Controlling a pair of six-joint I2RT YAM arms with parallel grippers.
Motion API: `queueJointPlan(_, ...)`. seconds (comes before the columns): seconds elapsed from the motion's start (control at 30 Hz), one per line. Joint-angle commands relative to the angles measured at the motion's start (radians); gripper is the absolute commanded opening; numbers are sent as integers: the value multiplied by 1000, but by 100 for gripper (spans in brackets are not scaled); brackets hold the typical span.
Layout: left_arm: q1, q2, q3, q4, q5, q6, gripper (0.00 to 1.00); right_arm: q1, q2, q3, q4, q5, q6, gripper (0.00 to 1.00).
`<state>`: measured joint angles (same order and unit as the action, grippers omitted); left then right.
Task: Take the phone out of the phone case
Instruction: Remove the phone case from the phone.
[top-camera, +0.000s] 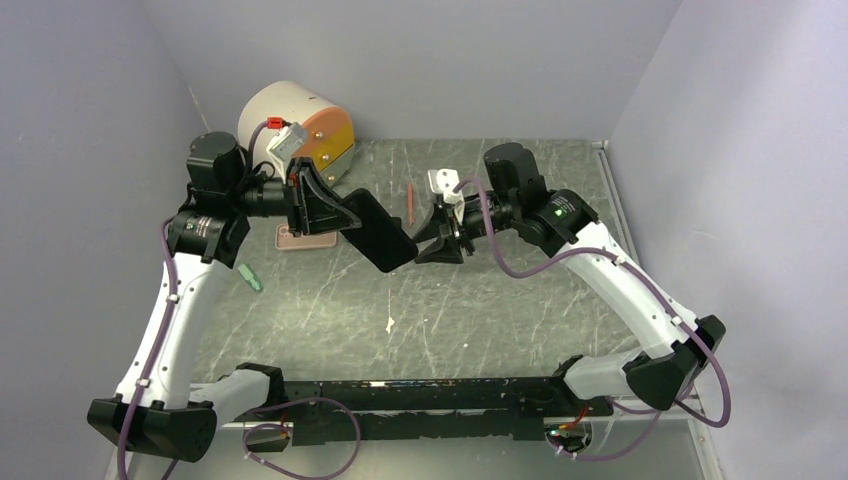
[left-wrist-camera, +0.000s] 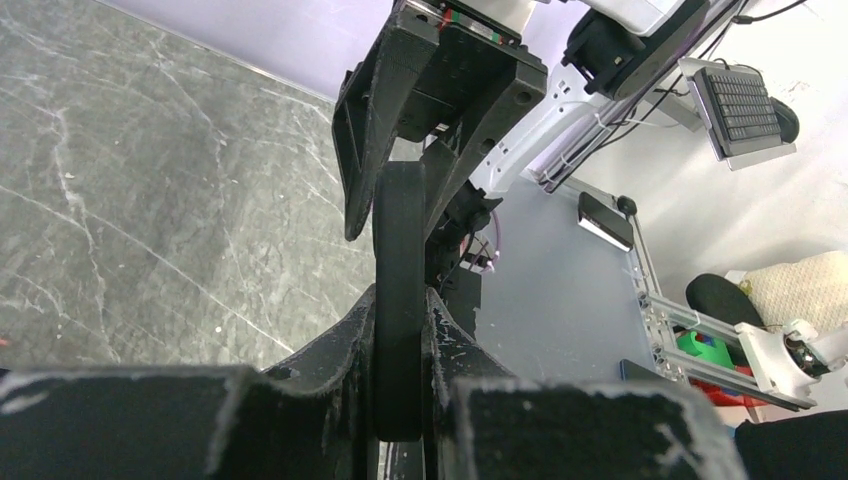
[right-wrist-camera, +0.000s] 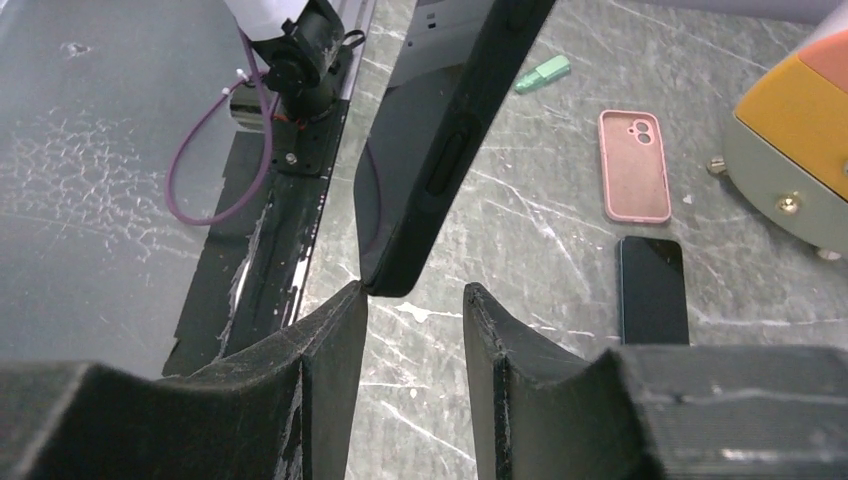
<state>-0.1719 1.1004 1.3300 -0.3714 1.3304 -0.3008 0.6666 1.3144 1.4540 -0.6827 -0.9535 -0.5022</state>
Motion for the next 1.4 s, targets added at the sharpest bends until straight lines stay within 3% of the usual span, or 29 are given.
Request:
queueJointPlan(0.0,2,-15,54,-37,38,67,3,33,18,77,-61,7,-67,42)
queueJointPlan(0.37,2,0,68,-99,62,96,3,63,46,129,-161,12,-146,33)
queueJointPlan(0.6,2,21,119,-253,102,197,2,75,76,165,-240,-4,-236,17)
queueJointPlan(0.8,2,12,61,-109,228,69,2,104,132,215,-344,13,-380,2)
queueJointPlan(1.07,0,0,47,-94,323,51,3,169,169,201,-350,272,-468,0)
queueJointPlan(1.23,0,-8,34,-81,337,31,3,200,138,124,-239,448,-478,0)
queueJointPlan(1.37,0,-15,26,-94,322,43,3,204,93,70,-128,468,-465,0)
